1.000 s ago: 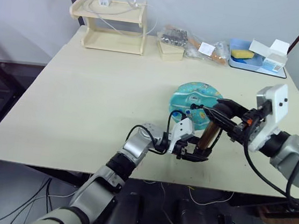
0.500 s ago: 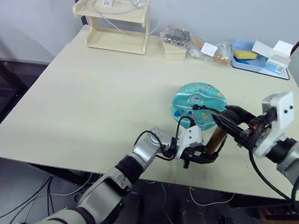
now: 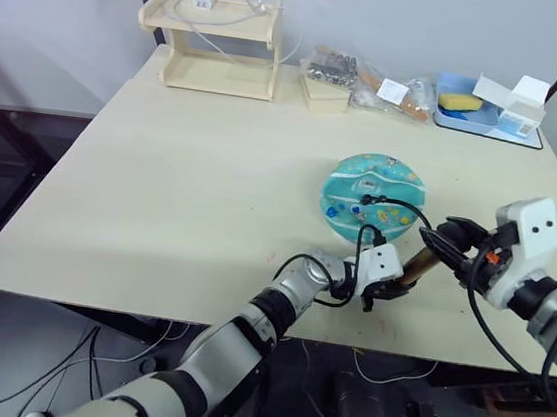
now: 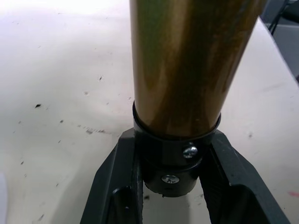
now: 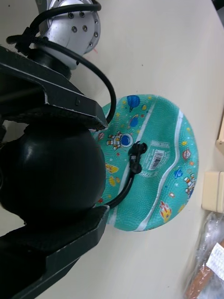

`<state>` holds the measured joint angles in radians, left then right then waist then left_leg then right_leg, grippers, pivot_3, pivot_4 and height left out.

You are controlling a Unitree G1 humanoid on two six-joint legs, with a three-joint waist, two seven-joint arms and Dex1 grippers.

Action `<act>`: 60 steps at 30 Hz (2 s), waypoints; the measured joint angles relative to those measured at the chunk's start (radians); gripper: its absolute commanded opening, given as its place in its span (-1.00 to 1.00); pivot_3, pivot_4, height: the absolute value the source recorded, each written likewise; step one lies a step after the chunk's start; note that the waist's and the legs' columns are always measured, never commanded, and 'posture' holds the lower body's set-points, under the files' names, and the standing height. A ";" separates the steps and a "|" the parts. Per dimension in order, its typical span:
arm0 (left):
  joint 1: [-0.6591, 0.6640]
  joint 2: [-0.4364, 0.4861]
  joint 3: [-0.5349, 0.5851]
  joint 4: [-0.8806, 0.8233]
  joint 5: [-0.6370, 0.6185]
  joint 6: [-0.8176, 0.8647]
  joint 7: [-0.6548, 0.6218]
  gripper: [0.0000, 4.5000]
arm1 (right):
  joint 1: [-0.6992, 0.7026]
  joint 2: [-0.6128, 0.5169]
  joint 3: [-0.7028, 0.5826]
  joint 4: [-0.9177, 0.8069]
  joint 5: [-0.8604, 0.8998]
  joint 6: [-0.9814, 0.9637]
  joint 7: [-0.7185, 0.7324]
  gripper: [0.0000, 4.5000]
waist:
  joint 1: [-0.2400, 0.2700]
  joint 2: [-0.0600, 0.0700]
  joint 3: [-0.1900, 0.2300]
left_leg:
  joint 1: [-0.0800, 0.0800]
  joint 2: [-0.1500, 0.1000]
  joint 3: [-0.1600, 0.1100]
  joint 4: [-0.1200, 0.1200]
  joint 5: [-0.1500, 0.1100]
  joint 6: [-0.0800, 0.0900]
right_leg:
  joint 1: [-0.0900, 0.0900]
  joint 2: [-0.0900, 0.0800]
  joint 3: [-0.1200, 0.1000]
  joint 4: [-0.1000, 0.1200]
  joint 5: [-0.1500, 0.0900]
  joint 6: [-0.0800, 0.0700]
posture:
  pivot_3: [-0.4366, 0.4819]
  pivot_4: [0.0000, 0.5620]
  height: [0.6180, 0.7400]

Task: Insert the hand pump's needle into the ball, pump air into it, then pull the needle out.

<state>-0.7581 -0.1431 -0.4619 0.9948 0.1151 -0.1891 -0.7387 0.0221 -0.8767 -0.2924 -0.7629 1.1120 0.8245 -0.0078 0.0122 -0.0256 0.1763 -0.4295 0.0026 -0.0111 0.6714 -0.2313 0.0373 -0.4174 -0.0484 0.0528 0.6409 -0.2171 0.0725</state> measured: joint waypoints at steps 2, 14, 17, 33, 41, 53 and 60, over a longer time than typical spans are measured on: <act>-0.005 0.000 -0.005 0.031 0.008 -0.016 0.008 -0.52 | 0.016 0.017 0.005 0.005 -0.019 -0.004 0.000 -0.08 | 0.000 0.000 0.000 | 0.000 0.000 0.000 0.000 0.000 0.000 | 0.000 0.000 0.000 0.000 0.000 0.000 | -0.05 -0.47 1.00; -0.018 -0.001 0.006 0.070 0.003 -0.038 -0.040 -0.52 | -0.032 0.099 -0.002 0.013 -0.046 -0.014 0.002 -0.08 | 0.000 0.000 0.000 | 0.000 0.000 -0.001 0.001 0.000 0.000 | 0.000 0.000 -0.001 0.000 0.000 0.000 | -0.05 -0.47 1.00; -0.017 0.000 0.012 0.073 0.003 -0.035 -0.049 -0.52 | -0.032 0.125 -0.020 0.012 -0.048 -0.024 0.001 -0.08 | 0.000 0.000 0.000 | 0.000 0.000 -0.001 0.001 0.000 0.000 | 0.000 0.000 -0.001 0.001 0.000 0.000 | -0.05 -0.47 1.00; -0.015 0.001 0.019 0.074 0.010 -0.042 -0.096 -0.52 | -0.144 -0.014 -0.178 -0.075 0.185 -0.028 -0.115 -0.08 | -0.001 0.000 0.000 | 0.000 0.000 0.000 0.001 0.000 0.000 | 0.000 0.000 0.000 0.000 0.000 0.000 | -0.05 -0.47 1.00; -0.014 0.001 0.015 0.077 0.026 -0.045 -0.107 -0.52 | -0.143 -0.191 -0.274 -0.080 0.363 0.001 -0.162 -0.08 | -0.001 0.000 0.000 | -0.001 -0.001 0.000 0.001 -0.001 0.002 | 0.000 -0.001 0.001 0.000 0.001 0.000 | -0.05 -0.47 1.00; -0.015 0.001 0.010 0.115 0.053 -0.037 -0.078 -0.52 | 0.160 0.107 -0.097 -0.085 -0.047 -0.224 -0.016 -0.08 | -0.005 -0.026 -0.024 | 0.016 0.003 -0.002 0.000 -0.003 0.004 | 0.014 -0.001 0.001 -0.002 -0.002 -0.003 | -0.05 -0.47 1.00; -0.015 0.001 0.019 0.125 0.066 -0.035 -0.069 -0.52 | 0.207 0.245 0.135 0.057 -0.329 -0.352 0.101 -0.08 | -0.011 -0.024 -0.041 | 0.017 0.004 -0.002 0.000 -0.003 0.004 | 0.014 -0.002 0.000 -0.003 -0.002 -0.004 | -0.05 -0.47 1.00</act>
<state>-0.7728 -0.1423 -0.4430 1.1198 0.1814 -0.2242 -0.8079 0.2293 -0.6313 -0.1577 -0.7059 0.7830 0.4727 0.0932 0.0011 -0.0495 0.1357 -0.4124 0.0065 -0.0130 0.6712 -0.2344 0.0410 -0.4031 -0.0502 0.0527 0.6382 -0.2194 0.0689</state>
